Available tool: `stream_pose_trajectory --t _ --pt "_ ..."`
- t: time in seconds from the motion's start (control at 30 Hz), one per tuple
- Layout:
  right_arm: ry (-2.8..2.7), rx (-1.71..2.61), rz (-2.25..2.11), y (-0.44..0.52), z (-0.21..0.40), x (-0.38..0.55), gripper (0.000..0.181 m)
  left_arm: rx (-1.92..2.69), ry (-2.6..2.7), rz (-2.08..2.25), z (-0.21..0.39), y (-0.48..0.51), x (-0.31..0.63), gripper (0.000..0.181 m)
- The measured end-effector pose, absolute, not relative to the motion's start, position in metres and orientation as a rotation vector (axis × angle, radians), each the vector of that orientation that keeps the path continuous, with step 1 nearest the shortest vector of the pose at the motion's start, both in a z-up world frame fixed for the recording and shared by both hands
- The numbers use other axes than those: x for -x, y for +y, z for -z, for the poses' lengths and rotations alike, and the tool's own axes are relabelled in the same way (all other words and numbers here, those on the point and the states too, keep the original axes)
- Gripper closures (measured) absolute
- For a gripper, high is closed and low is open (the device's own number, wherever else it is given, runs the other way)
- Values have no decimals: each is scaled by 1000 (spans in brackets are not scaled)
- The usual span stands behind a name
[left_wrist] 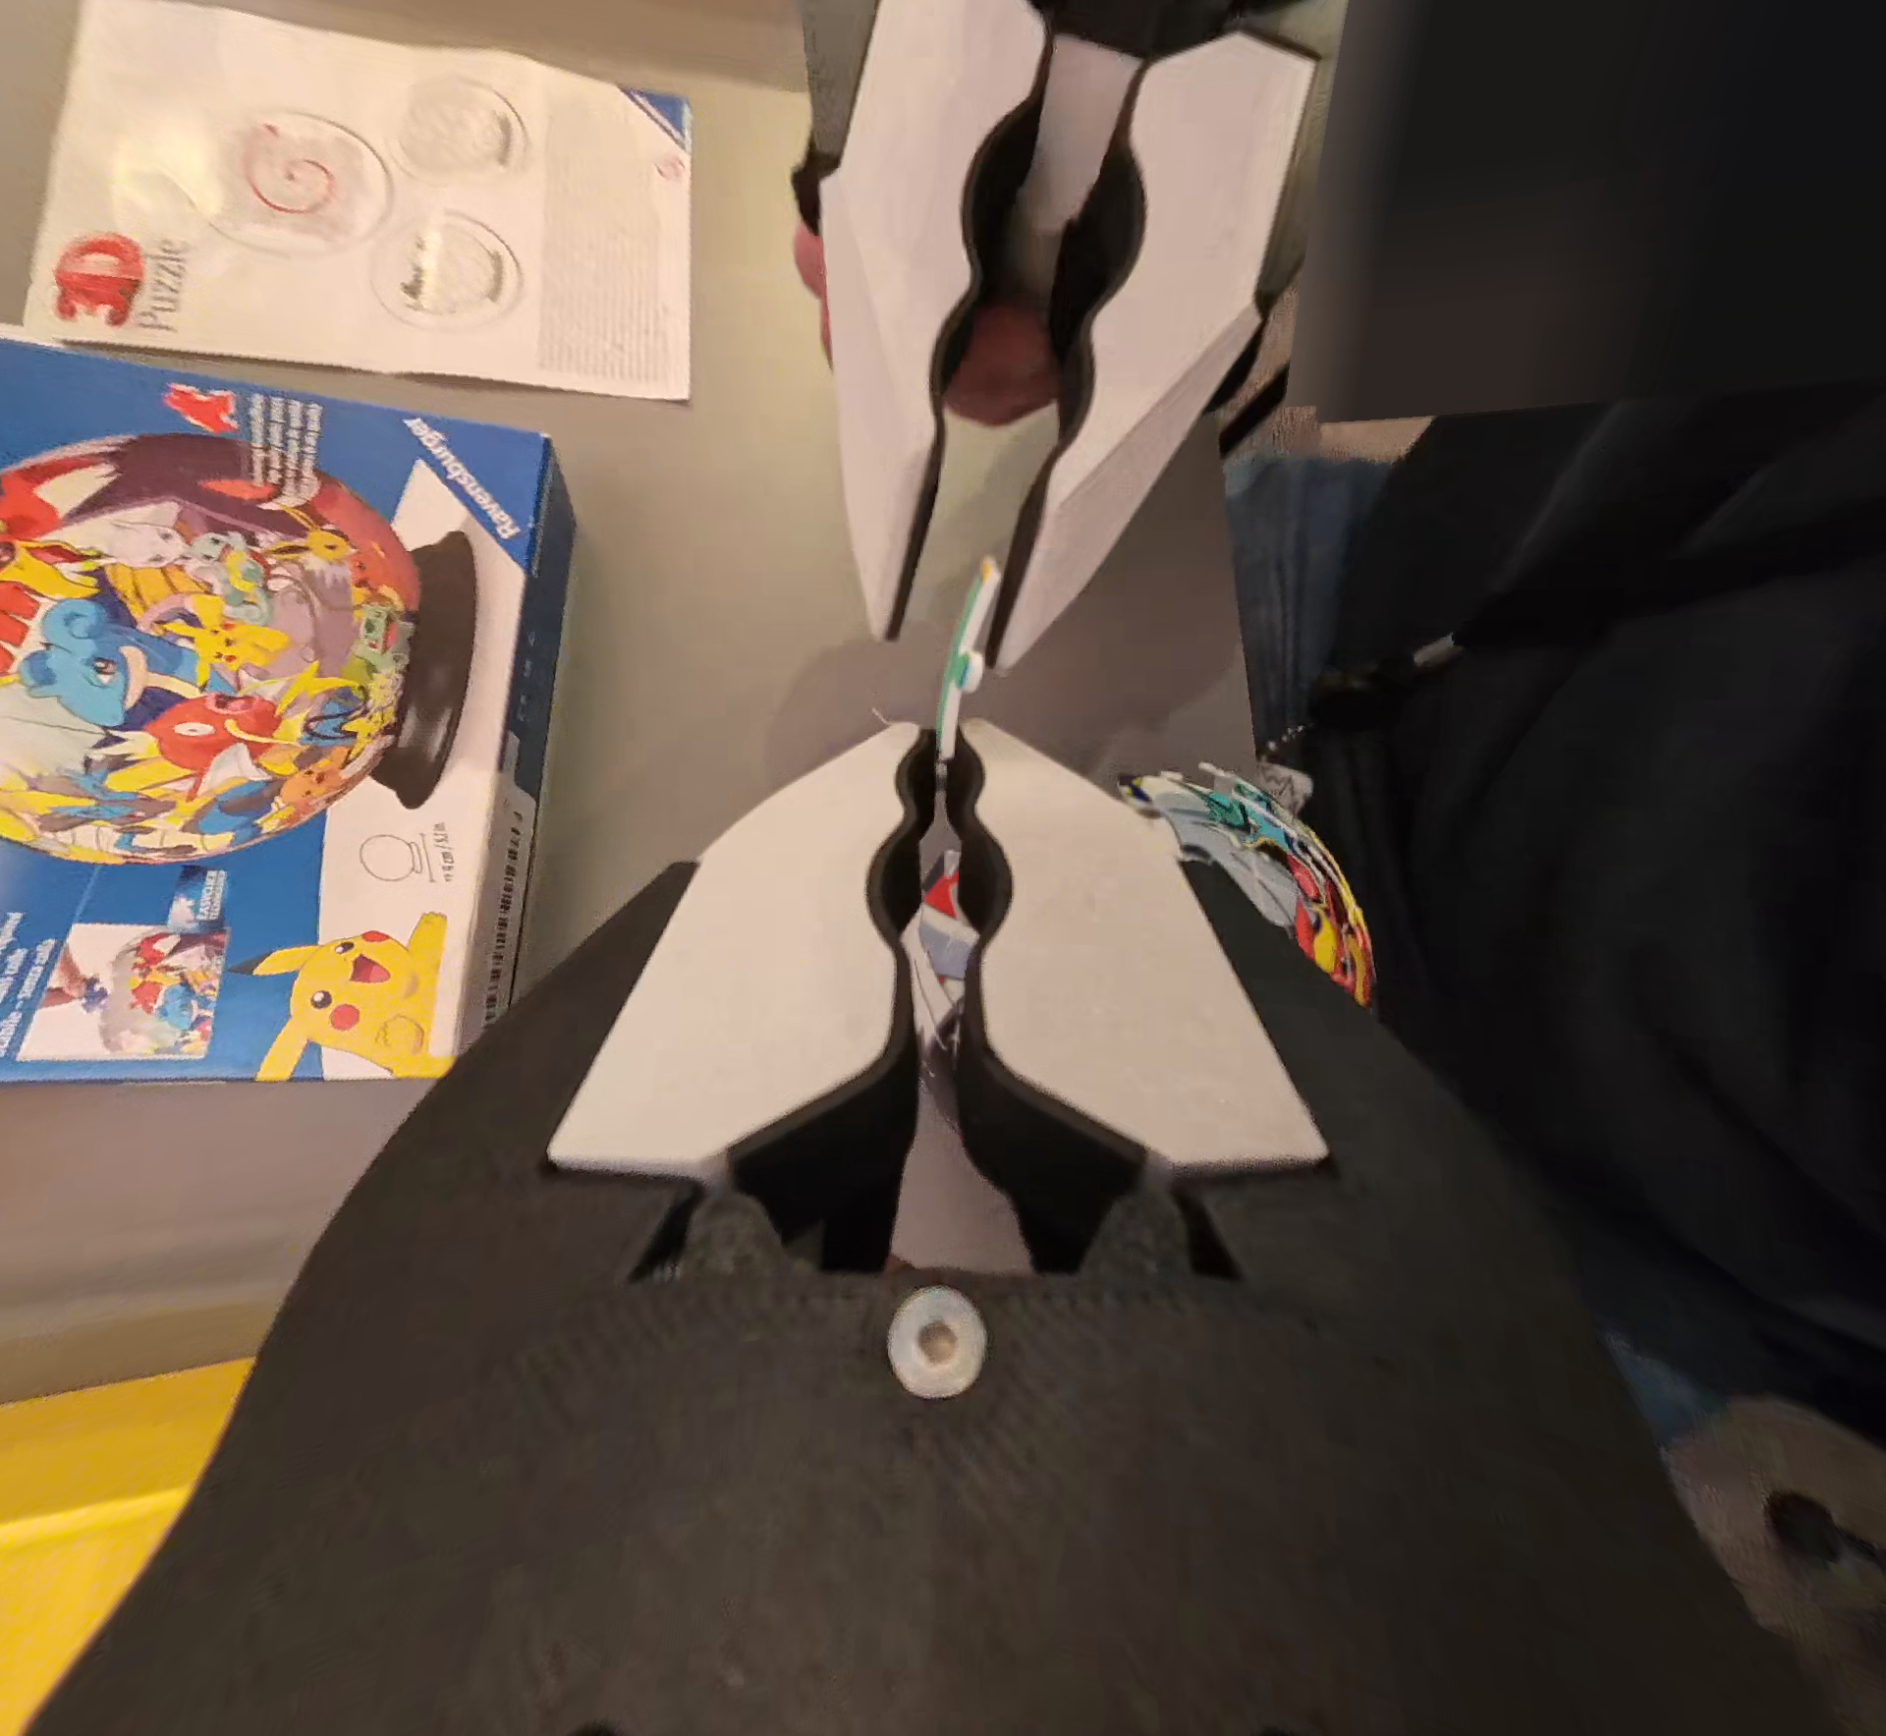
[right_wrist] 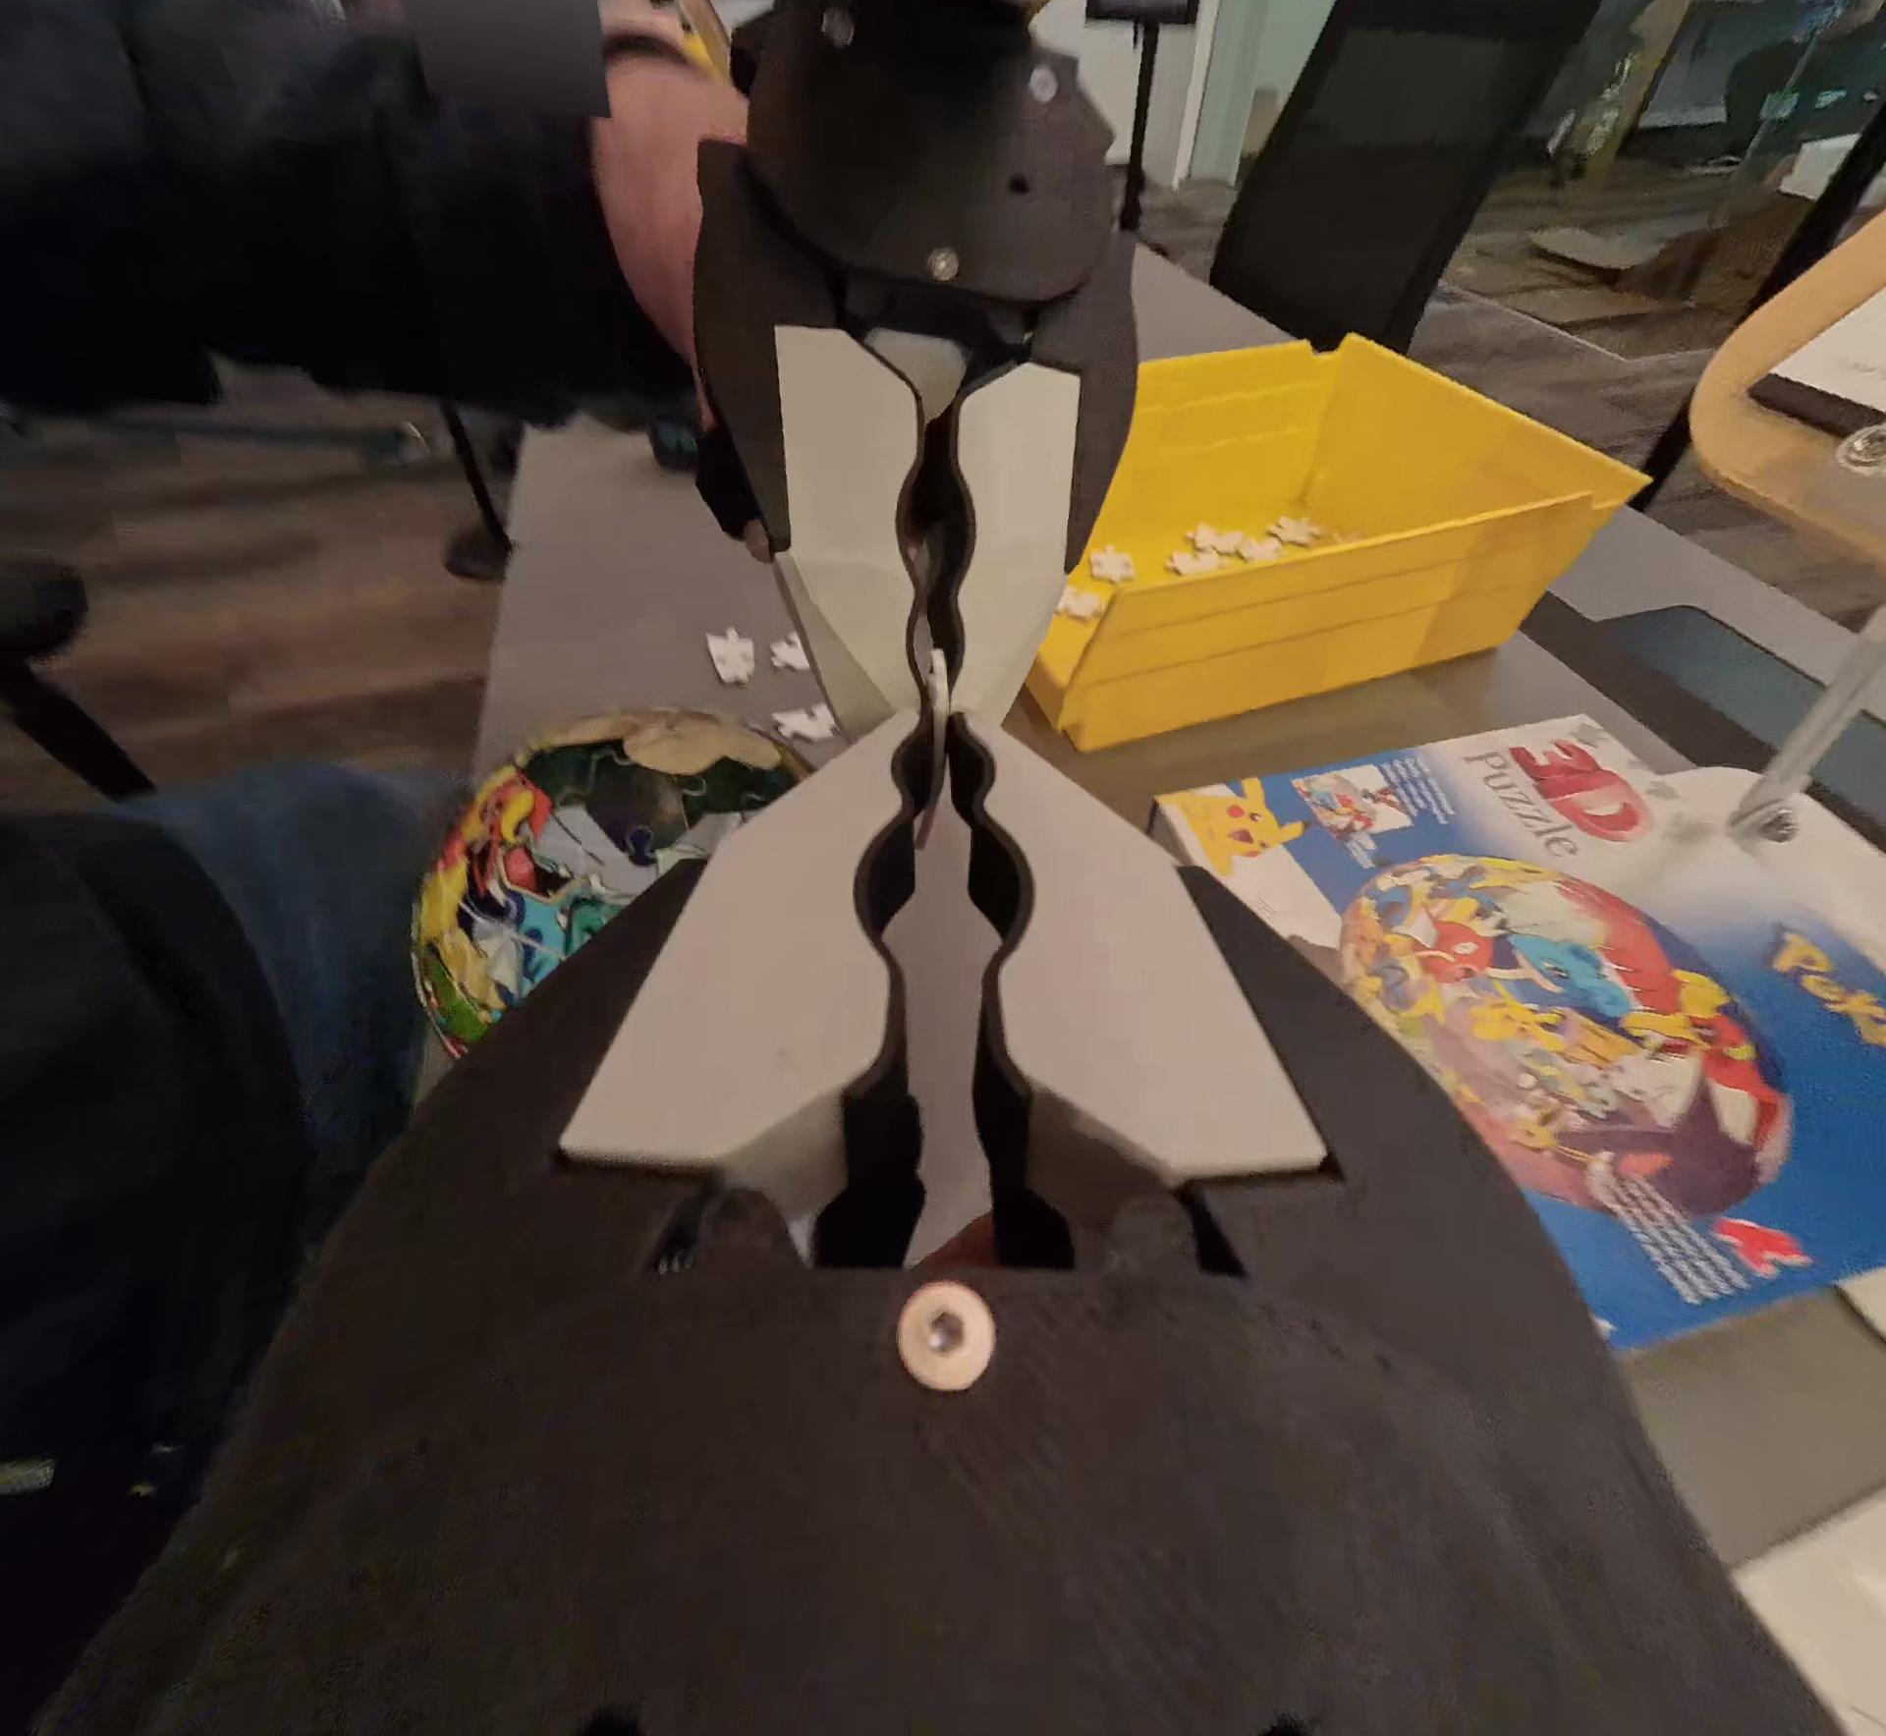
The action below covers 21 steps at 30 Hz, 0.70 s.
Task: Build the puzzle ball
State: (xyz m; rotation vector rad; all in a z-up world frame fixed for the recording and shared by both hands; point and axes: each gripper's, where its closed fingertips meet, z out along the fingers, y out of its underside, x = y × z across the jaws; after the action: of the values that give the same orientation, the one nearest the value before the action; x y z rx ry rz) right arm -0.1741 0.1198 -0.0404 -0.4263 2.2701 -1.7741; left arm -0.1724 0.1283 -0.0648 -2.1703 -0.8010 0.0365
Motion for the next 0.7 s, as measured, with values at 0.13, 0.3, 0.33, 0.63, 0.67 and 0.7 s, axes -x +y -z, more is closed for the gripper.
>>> stream_pose_trajectory --t 0.13,0.3,0.33,0.63,0.67,0.7 --pt "2354 447 1683 122 47 174 181 2280 -793 0 73 130 171 180" --pt "2268 235 1643 131 52 183 181 2322 -803 31 79 133 171 159" --pt "2260 182 1610 135 58 183 181 2354 -809 14 82 130 169 133" --pt "2222 -180 1214 157 142 137 181 2265 -819 -119 84 102 121 64" --pt "2220 -215 1193 157 148 132 181 2271 -827 -112 92 100 114 60" --pt "2192 -267 1183 157 151 127 181 2272 -824 -112 99 99 108 57"
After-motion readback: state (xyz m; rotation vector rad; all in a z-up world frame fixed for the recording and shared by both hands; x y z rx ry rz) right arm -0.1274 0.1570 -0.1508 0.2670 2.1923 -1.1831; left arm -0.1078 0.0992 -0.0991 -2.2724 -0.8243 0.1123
